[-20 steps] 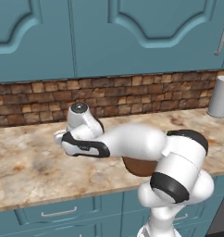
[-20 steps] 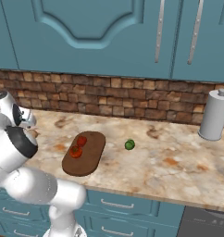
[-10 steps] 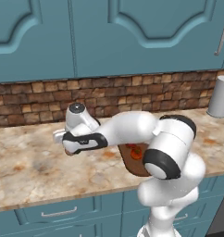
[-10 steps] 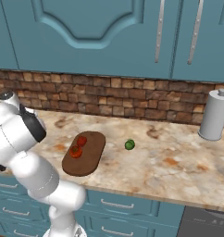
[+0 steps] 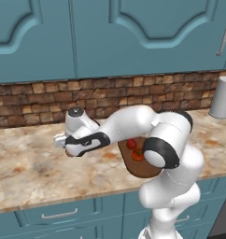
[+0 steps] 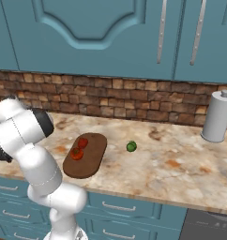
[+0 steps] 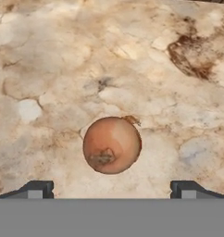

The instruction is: Place the avocado, onion, tomato, and bell pepper on the cutting board.

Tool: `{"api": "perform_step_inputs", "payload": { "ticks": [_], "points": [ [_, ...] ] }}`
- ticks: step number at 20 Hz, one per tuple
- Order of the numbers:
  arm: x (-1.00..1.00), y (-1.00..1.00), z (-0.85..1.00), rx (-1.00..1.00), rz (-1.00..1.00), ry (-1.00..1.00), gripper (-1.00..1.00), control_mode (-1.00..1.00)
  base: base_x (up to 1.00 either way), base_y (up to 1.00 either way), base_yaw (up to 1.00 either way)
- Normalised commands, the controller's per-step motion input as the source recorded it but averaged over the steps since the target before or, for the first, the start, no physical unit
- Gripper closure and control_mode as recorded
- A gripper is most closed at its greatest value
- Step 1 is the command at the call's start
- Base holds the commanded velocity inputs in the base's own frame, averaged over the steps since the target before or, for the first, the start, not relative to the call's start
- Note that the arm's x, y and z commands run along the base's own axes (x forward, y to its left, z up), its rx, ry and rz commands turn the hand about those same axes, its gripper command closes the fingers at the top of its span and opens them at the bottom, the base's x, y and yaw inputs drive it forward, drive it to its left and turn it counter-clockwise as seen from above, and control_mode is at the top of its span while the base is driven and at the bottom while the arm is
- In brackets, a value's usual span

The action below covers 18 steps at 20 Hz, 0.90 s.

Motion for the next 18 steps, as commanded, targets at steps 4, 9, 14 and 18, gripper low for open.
{"api": "perform_step_inputs", "payload": {
  "ticks": [4,9,14,18],
  "points": [
    [0.01,0.0,-0.24,-0.01,-0.02,0.03,-1.0,-1.0,0.0,0.0,0.0],
    [0.14,0.0,-0.24,-0.02,-0.03,0.07,-1.0,-1.0,0.0,0.0,0.0],
    [0.49,0.05,-0.1,-0.04,-0.03,0.04,-1.0,-1.0,0.0,0.0,0.0],
    [0.33,0.18,-0.22,-0.04,-0.03,0.06,-1.0,-1.0,0.0,0.0,0.0]
  ]
}}
